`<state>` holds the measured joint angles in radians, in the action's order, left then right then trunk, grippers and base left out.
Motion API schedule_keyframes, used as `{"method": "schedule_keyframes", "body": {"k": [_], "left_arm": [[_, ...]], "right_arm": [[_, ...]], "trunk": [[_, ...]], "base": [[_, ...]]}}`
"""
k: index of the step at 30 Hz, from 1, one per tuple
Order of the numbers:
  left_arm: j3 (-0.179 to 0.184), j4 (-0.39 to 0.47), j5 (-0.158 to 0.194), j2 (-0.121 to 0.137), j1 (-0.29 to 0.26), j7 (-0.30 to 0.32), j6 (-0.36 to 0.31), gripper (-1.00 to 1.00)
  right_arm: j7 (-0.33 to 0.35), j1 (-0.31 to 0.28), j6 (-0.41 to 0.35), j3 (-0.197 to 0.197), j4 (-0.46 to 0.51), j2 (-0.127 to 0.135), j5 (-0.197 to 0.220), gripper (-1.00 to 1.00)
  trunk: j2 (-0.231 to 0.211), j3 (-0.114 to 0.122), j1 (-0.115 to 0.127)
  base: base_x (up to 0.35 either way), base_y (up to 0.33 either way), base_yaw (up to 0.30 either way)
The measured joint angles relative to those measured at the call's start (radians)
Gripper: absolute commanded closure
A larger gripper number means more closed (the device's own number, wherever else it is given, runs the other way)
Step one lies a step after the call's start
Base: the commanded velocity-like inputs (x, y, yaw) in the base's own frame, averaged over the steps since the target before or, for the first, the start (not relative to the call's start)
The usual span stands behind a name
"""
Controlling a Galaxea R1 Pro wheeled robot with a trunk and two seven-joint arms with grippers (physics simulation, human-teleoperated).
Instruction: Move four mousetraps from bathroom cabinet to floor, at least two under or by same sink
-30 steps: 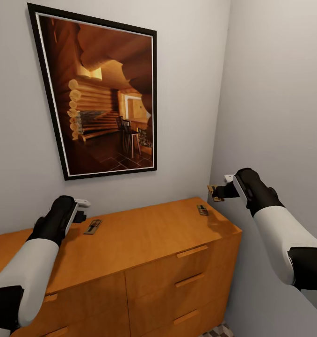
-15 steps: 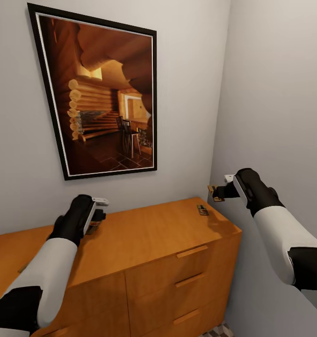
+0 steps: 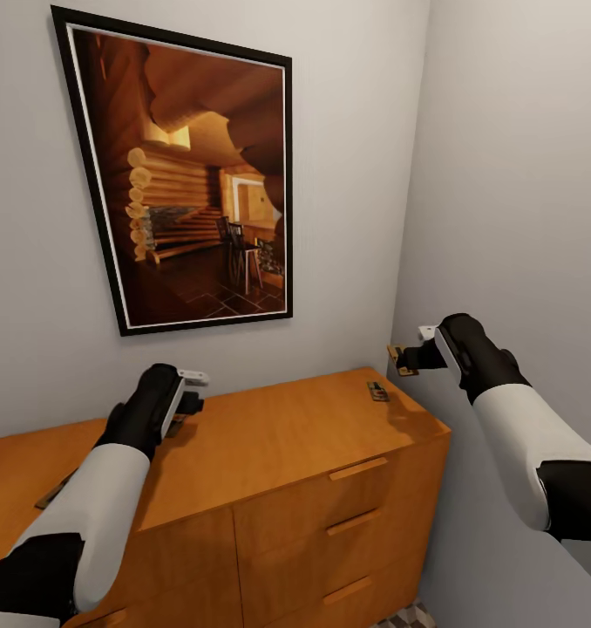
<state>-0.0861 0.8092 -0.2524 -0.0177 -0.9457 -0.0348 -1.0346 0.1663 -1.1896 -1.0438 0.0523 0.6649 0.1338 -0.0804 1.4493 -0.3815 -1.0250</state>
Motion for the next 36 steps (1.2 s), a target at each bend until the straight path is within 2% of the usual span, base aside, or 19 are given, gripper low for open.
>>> {"method": "schedule_keyframes", "body": {"k": [11, 35, 36], "left_arm": [[0.001, -0.033, -0.001, 0.000, 0.000, -0.001, -0.001, -1.00], [0.000, -0.037, -0.003, 0.009, 0.000, -0.001, 0.002, -1.00], [0.004, -0.032, -0.010, 0.014, 0.003, 0.004, 0.007, -1.00]], "right_arm": [[0.000, 0.000, 0.000, 0.000, 0.000, 0.000, 0.000, 1.00], [0.001, 0.000, 0.000, 0.000, -0.005, 0.000, 0.001, 1.00], [0.001, 0.003, 0.000, 0.002, -0.010, -0.006, 0.002, 1.00]], "trunk": [[0.000, 0.000, 0.000], [0.000, 0.000, 0.000], [0.000, 0.000, 0.000]], "base": [[0.000, 0.000, 0.000], [0.000, 0.000, 0.000], [0.000, 0.000, 0.000]]}}
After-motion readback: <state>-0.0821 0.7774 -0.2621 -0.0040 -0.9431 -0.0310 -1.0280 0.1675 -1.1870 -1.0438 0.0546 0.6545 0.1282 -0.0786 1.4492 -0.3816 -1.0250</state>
